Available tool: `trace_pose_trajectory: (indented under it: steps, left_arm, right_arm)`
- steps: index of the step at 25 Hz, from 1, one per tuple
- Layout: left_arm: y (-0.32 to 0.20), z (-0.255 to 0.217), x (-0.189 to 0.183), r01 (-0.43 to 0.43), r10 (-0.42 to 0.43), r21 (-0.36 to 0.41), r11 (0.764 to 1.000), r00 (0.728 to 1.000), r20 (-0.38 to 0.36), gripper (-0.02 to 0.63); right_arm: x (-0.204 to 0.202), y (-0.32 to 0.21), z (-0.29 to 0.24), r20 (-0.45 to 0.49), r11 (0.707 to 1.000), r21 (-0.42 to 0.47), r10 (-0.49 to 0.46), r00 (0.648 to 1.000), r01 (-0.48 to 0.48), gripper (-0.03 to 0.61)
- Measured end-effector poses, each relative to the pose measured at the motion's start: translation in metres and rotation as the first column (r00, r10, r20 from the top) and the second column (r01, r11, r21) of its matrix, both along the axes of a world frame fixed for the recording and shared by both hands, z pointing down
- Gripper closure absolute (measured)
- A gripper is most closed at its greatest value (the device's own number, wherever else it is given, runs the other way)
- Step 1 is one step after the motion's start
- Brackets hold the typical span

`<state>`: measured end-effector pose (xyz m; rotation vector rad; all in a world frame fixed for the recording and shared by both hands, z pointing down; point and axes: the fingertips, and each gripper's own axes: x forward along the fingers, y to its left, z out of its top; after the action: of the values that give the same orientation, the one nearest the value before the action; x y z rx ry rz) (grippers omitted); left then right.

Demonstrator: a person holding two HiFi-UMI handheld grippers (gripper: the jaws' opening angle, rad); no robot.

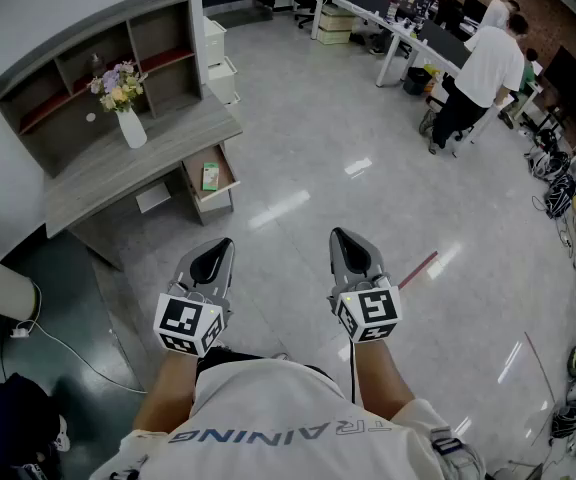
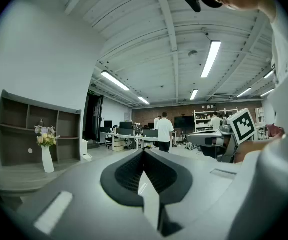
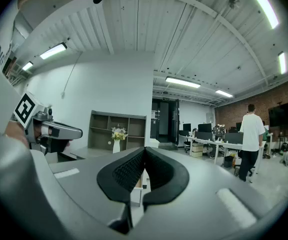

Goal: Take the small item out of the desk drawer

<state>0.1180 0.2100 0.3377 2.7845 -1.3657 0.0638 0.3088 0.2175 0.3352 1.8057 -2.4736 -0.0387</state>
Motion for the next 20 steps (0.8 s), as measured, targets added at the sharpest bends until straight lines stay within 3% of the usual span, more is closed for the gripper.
trace_pose_trajectory:
  steps: [20]
  left_arm:
    - [-0.001, 0.013, -0.038, 0.065, -0.065, -0.009, 0.998, 0.998, 0.012, 0.621]
  right_arm:
    - [-0.025, -0.008, 0.028, -0.009, 0.998, -0.049, -0.045, 0.999, 0.044, 0.564]
